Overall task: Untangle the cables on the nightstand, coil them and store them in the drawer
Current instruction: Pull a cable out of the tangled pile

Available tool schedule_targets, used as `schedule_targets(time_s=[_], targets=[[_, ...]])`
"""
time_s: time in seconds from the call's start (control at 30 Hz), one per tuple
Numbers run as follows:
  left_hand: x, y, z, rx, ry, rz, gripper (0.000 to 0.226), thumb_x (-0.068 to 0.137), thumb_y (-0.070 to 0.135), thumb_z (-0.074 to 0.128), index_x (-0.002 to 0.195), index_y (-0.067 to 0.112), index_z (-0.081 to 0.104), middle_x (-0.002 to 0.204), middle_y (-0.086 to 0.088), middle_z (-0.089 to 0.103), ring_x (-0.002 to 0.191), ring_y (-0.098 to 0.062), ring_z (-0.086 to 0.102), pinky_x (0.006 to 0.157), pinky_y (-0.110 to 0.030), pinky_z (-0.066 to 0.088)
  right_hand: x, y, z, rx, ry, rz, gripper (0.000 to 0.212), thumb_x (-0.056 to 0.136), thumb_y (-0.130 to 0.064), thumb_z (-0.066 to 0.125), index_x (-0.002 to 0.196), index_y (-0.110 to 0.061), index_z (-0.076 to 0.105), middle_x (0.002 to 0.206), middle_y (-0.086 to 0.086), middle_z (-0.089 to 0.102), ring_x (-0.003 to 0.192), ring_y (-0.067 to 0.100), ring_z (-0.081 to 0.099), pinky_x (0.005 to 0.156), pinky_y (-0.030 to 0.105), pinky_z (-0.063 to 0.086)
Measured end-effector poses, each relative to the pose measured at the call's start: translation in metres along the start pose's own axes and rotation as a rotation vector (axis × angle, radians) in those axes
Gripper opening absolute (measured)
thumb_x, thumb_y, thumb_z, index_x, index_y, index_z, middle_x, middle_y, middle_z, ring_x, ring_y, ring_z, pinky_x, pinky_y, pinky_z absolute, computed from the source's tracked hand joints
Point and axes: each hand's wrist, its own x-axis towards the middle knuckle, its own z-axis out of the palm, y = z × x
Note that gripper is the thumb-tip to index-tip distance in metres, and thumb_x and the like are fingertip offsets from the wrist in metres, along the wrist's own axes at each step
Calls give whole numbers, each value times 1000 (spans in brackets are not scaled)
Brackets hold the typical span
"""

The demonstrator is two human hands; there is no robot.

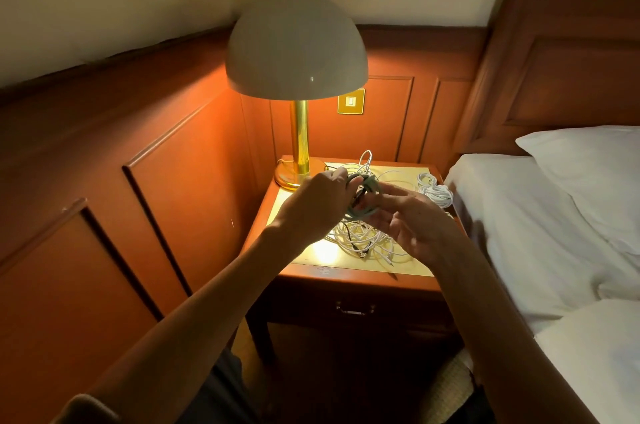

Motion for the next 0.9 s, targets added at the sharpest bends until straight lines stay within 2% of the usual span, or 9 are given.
schedule_targets(time_s=[0.2, 0.3, 0.37, 0.43, 0.53, 0.63, 0.73, 0.8, 0.9], targets=[[0, 1, 6, -68, -2, 33, 37, 107, 38, 31, 98, 12, 56, 73, 7, 46, 49, -2, 35, 44, -14, 23, 3, -5, -3, -3, -68, 109, 41, 81, 9, 59, 122, 1, 60, 101, 18, 69, 85, 25, 72, 69, 30, 61], [5, 5, 4, -103, 13, 88, 36, 107, 34, 36, 99, 8, 60, 73, 0, 55, 52, -7, 47, 46, -18, 40, 5, 0, 4, -41, 20, 23, 53, 79, 21, 58, 126, -2, 54, 106, 18, 68, 88, 27, 71, 68, 31, 60], [7, 6, 3, -129, 12, 83, 37, 107, 34, 36, 99, 8, 61, 76, -4, 62, 56, -13, 55, 51, -25, 50, 3, 3, 6, -190, 139, -128, 57, 76, 19, 67, 123, -9, 54, 104, 16, 70, 91, 30, 72, 71, 32, 61], [9, 4, 3, -160, 5, 39, 38, 107, 36, 34, 96, 10, 60, 76, -3, 62, 55, -8, 50, 51, -21, 47, 0, 6, 5, -382, 176, -328, 61, 75, 7, 78, 125, -18, 52, 97, 11, 73, 86, 27, 75, 68, 32, 61], [10, -1, 2, -214, -5, 48, 36, 107, 32, 37, 95, 9, 62, 73, 2, 58, 53, -5, 51, 50, -20, 47, 5, 17, 0, -799, 278, -677, 66, 81, -19, 83, 134, -31, 45, 111, 0, 68, 69, 15, 74, 58, 29, 60], [8, -4, 5, -351, 42, 64, 38, 108, 29, 36, 92, 6, 63, 71, 3, 60, 53, -9, 59, 49, -28, 52, 12, 28, -1, -1280, 459, -1087, 45, 88, -22, 77, 129, -22, 60, 123, 5, 62, 85, 8, 66, 65, 22, 56], [7, -4, 11, -473, 44, 48, 41, 109, 30, 32, 99, 5, 63, 72, 1, 60, 54, -11, 58, 46, -27, 50, 15, 34, -3, -1373, 485, -1294, 23, 94, -14, 69, 116, -11, 70, 109, 9, 68, 91, 19, 68, 69, 27, 54], [10, -5, 17, -600, -55, -105, 43, 109, 36, 28, 95, 13, 61, 74, 0, 59, 62, -17, 58, 57, -38, 54, 18, 34, -2, -1310, 491, -1249, 20, 94, -12, 68, 114, -10, 71, 104, 6, 73, 87, 20, 70, 68, 30, 57], [21, 1, 18, -951, -209, -544, 43, 108, 41, 29, 92, 17, 60, 94, -11, 66, 84, -24, 58, 84, -49, 55, 24, 30, 5, -1124, 466, -1075, 17, 91, -18, 73, 107, -15, 73, 99, -1, 77, 87, 15, 73, 76, 35, 60]])
